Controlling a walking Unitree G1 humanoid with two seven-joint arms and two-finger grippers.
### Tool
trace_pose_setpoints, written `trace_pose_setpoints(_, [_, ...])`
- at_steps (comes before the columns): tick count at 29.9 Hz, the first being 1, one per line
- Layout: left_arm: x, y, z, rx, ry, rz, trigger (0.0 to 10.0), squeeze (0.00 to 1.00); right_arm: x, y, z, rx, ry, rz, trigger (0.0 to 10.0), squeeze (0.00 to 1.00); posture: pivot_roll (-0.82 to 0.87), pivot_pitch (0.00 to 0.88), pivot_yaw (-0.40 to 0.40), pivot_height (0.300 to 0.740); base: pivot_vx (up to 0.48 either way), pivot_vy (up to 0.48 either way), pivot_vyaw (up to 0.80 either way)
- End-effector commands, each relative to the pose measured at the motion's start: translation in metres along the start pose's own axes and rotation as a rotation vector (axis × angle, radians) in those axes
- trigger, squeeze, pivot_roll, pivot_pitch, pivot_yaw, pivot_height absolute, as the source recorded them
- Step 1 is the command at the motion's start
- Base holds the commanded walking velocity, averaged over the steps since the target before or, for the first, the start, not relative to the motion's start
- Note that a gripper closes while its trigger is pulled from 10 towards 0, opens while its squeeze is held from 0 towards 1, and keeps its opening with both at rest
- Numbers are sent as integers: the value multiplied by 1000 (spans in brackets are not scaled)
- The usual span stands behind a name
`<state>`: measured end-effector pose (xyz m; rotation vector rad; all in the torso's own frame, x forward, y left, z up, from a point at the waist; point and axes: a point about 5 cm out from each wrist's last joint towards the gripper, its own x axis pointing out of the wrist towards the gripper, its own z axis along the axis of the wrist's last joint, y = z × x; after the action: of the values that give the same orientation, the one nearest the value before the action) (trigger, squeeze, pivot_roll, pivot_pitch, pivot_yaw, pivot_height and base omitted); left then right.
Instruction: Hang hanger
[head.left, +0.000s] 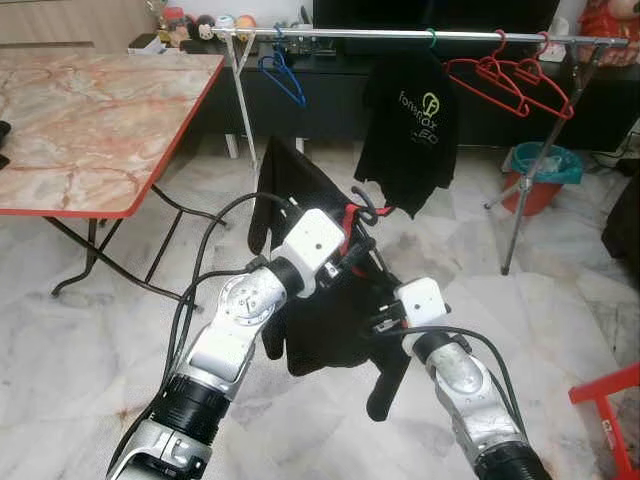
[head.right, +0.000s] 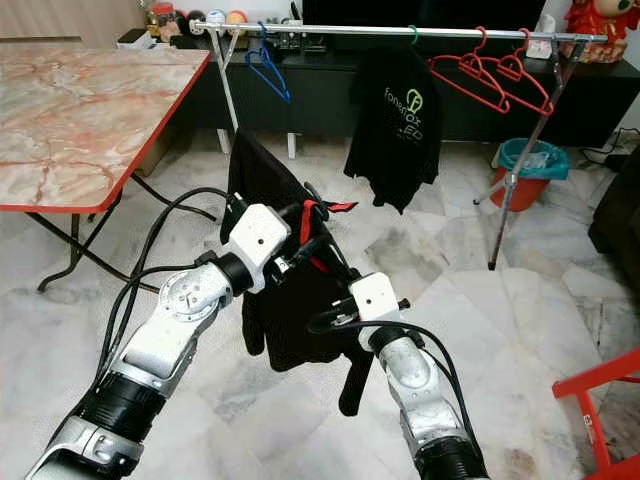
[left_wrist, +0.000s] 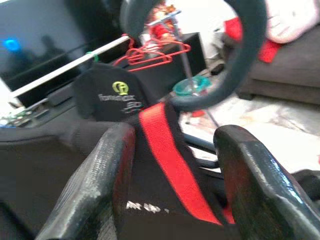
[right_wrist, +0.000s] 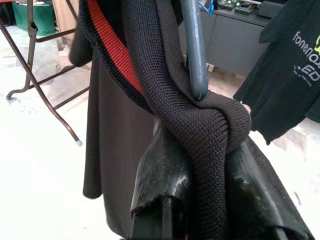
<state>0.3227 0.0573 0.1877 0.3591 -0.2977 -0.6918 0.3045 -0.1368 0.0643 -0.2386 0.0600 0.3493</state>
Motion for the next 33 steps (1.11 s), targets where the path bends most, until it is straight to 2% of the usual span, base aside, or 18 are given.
trace_pose_setpoints(1, [4, 8, 3, 25, 4, 53, 10000, 0, 5, -2, 12, 1, -54, -6, 0, 0, 47, 31, 23, 740, 0, 0, 0])
trace_pose_setpoints(25, [8, 7, -12, 115, 134, 113, 10000, 0, 8, -2, 14, -7, -54, 13, 0, 0, 49, 42, 25, 740, 0, 0, 0])
trace_pose_setpoints(33, [12, 13, -6, 134, 114, 218, 10000, 0, 7, 3, 11, -5, -35, 63, 0, 0, 46, 42, 22, 740, 0, 0, 0])
